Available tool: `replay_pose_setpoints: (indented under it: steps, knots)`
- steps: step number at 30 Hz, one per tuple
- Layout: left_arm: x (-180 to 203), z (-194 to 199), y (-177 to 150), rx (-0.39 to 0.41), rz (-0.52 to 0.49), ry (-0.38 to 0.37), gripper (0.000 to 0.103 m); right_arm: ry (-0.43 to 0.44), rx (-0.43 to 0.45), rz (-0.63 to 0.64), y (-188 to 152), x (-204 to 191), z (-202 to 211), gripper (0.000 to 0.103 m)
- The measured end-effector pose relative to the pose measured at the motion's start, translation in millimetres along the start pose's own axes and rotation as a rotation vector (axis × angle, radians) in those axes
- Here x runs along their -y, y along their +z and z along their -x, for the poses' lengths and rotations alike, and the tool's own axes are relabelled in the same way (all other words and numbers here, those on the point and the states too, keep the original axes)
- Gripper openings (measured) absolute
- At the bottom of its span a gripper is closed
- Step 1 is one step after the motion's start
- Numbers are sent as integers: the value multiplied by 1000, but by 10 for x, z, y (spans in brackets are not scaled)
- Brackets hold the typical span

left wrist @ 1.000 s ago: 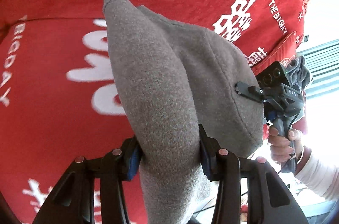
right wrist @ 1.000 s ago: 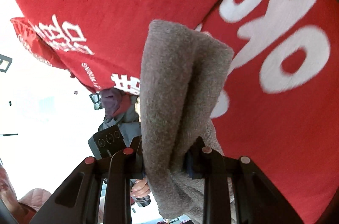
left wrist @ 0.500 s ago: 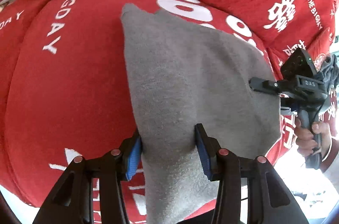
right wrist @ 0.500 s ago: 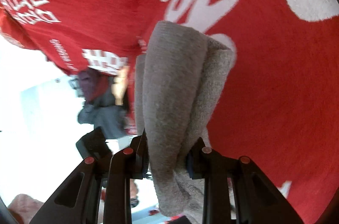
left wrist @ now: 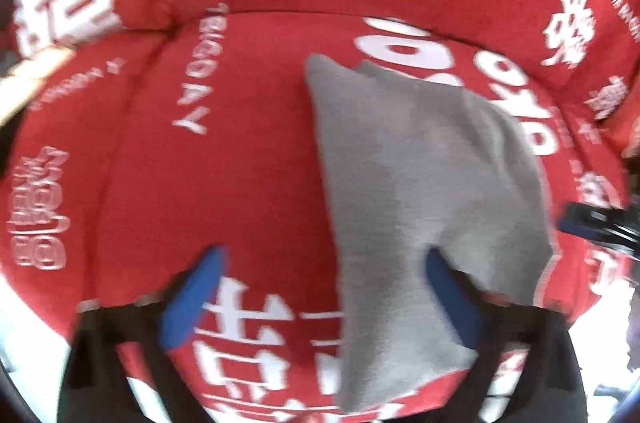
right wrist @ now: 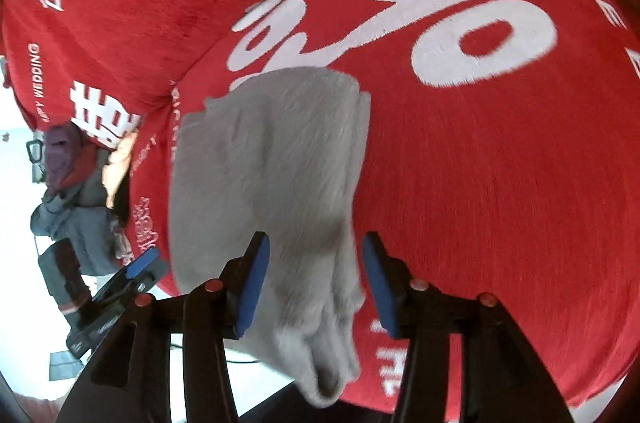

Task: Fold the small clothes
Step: 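Straighten the sweater bundle with the right gripper and open it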

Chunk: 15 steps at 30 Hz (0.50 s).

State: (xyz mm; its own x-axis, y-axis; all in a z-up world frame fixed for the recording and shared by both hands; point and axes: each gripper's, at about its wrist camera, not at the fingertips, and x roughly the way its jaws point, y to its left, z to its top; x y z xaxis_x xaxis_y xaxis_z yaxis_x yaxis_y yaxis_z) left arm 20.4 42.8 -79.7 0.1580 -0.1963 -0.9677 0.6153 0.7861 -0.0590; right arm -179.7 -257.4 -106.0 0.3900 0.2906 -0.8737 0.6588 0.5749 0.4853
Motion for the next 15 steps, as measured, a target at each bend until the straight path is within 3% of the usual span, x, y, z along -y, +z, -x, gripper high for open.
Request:
replay_pose_setpoints:
  steps: [1,3,4,5,8,11,13,15]
  knots:
    - [-24,53,-28,23,-11,35,103,-2,10,-1,-74,-35,48,52]
    - [-1,109,-40,55,-19,69,103,-7,31,10,-168,-136,95,38]
    - [-6,137,-54,62,-14,66,103,1,38,19,-226,-197,112,27]
    - [-11,148,-57,60,-7,62,103,13,40,25,-273,-254,116,23]
    - [-30,141,-62,45,13,20,103,14,17,77,-346,-395,33,23]
    - [9,132,-85,32,27,-30,103,-102,1,149,-342,-437,-180,23]
    - [22,149,-114,34,28,-41,103,-193,-9,180,-343,-336,-326,16]
    - [27,157,-138,18,22,-75,103,-185,13,151,-344,-220,-345,5]
